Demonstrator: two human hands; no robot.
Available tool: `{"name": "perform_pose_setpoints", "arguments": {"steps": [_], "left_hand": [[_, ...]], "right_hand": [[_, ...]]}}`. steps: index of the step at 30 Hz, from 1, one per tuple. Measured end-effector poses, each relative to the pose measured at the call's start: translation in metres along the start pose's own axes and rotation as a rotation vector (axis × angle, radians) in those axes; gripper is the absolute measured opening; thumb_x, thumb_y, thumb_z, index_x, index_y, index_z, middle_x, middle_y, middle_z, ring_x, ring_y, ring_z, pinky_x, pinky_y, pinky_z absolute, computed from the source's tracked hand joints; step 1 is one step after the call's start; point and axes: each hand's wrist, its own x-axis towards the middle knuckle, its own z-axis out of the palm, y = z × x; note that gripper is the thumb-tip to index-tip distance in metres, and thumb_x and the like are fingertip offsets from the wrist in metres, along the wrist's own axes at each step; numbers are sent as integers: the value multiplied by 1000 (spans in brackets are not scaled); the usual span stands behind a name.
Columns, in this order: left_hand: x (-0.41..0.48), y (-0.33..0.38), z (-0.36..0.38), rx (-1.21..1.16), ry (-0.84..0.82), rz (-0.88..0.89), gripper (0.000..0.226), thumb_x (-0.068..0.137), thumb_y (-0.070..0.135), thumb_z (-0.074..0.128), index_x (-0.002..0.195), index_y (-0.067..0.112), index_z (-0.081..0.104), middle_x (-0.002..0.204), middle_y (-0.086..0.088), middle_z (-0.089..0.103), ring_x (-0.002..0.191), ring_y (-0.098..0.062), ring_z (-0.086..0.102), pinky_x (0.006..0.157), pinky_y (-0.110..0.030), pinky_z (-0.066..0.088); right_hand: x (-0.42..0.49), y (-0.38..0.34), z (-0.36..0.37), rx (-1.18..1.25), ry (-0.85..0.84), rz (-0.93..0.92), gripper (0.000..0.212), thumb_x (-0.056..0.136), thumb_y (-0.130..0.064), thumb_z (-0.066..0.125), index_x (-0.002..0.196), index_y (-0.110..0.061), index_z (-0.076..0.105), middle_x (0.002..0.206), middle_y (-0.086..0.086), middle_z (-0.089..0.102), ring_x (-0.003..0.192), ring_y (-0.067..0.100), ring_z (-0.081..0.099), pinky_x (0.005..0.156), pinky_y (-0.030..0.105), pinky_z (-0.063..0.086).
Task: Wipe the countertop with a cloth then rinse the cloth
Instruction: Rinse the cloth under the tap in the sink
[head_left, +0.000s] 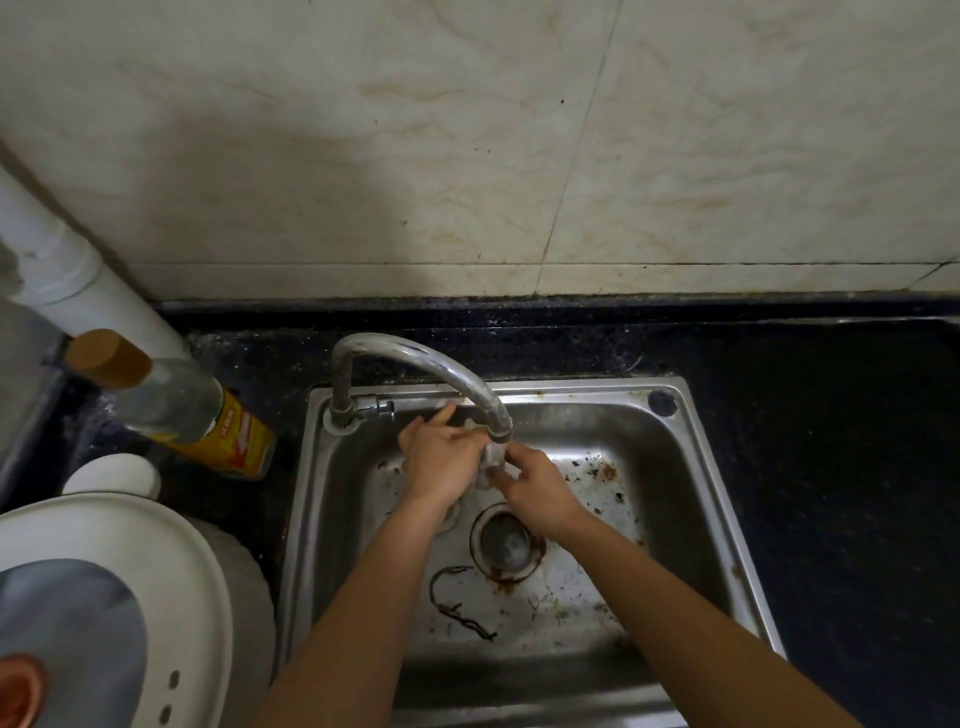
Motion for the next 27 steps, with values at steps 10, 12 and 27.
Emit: {"name": "perform_pose_setpoints", "arguments": {"steps": [10,12,27], "left_hand": [[5,1,-3,-87,54,-1,17,84,28,65,78,16,76,71,5,69,76,-8,62,71,-25,46],[5,2,-4,9,91,7,26,85,34,63,69,15,74,61,5,63,70,-10,56,69,-26,40],[6,-1,-25,-42,-128,47,15,78,29,73,74,15,74,66,-3,69,71,-16,63,68,-28,47]], "right_hand": [[4,7,6,-76,97,182,44,74,-39,78,103,-16,54,96,-6,60,85,8,57,64,22,44],[4,10,10,-89,94,185,40,74,-42,78,99,-17,59,93,-4,63,83,10,59,61,22,44],[-1,-1,-24,388,106,183,16,90,-27,57,78,-17,54,78,7,51,76,19,48,74,33,40]]}}
